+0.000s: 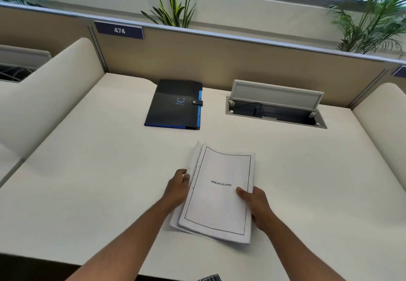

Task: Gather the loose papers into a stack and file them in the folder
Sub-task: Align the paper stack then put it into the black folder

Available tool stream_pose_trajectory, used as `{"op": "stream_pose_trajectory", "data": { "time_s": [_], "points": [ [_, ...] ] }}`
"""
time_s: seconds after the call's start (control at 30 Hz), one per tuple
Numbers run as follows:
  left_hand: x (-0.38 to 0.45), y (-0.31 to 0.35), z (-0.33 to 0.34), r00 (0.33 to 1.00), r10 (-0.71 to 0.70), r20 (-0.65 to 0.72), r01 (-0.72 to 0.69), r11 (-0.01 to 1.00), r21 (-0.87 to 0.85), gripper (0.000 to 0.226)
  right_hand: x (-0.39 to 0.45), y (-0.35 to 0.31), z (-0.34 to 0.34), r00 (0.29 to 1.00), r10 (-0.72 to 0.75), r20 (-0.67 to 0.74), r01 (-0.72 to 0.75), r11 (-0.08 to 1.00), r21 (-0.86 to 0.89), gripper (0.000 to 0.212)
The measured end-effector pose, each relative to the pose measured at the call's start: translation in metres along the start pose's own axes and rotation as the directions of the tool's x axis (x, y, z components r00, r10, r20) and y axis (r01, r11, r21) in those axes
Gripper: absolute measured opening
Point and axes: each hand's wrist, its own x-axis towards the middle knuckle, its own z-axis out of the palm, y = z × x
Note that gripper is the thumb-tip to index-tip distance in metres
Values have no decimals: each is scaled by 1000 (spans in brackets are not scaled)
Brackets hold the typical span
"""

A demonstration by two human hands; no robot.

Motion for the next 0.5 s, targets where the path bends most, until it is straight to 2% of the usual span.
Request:
{"op": "stream_pose_trajectory", "data": {
  "time_s": [0.07, 0.1, 0.17, 0.2, 0.23, 0.33, 0.43, 0.5],
  "points": [
    [-2, 5, 7, 999, -28, 28, 28, 1000, 10, 46, -1, 1, 4, 994, -108, -24, 98, 960, -262, 24],
    [-2, 5, 10, 998, -44, 45, 44, 999, 10, 50, -1, 2, 7, 985, -167, -32, 137, 892, -430, 29],
    [-3, 6, 15, 992, -91, 83, 94, 995, -26, 56, -3, 4, 10, 962, -265, -67, 140, 689, -711, 40],
    [-2, 6, 16, 988, -115, 102, 121, 991, -60, 56, -5, 5, 13, 953, -289, -95, 115, 630, -768, 45],
    [-2, 5, 18, 983, -132, 125, 146, 983, -108, 54, -6, 6, 15, 947, -296, -126, 95, 632, -769, 50],
    [-3, 6, 24, 966, -164, 201, 223, 920, -321, 41, -8, 1, 19, 956, -244, -163, 97, 788, -608, 49],
    [-4, 12, 27, 947, -167, 275, 282, 841, -462, 34, -7, -13, 17, 983, -78, -165, 40, 974, -223, 44],
    [-4, 17, 28, 935, -153, 320, 301, 820, -487, 33, -7, -23, 10, 992, 48, -115, -47, 999, 11, 55]
  ]
}}
